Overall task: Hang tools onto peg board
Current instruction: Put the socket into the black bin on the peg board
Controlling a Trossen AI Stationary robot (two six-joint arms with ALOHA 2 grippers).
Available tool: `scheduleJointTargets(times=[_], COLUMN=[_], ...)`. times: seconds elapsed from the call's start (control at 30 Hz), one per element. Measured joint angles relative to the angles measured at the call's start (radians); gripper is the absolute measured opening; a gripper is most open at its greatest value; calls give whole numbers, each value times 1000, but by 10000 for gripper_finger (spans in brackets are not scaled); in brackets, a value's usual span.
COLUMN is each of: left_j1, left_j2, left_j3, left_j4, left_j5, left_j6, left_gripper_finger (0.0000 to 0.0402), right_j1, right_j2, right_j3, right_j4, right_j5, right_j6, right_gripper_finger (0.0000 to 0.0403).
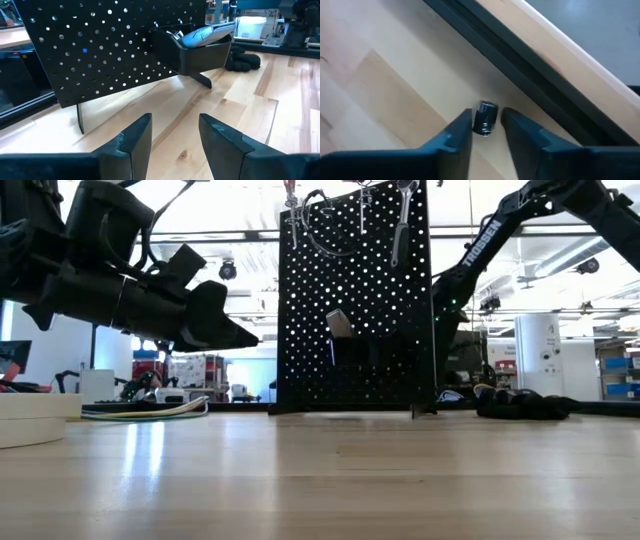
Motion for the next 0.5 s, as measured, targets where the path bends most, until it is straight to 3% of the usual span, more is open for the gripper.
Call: scheduleJointTargets(times=[0.2, 0.5], left_j1=[0, -3], left_j2=[0, 0], left_j3=[0, 0], left_j4=[-1, -3], left_j5=[0, 5], left_j6=[-11, -50], left_gripper_finger=[153, 153], right_j1=[-1, 2], right_j2=[-2, -76], right_j3=[-1, -66], right_j4=[-54, -94], right_j5=[53, 68], right_j6=[-20, -23], right_gripper_finger=[17, 14])
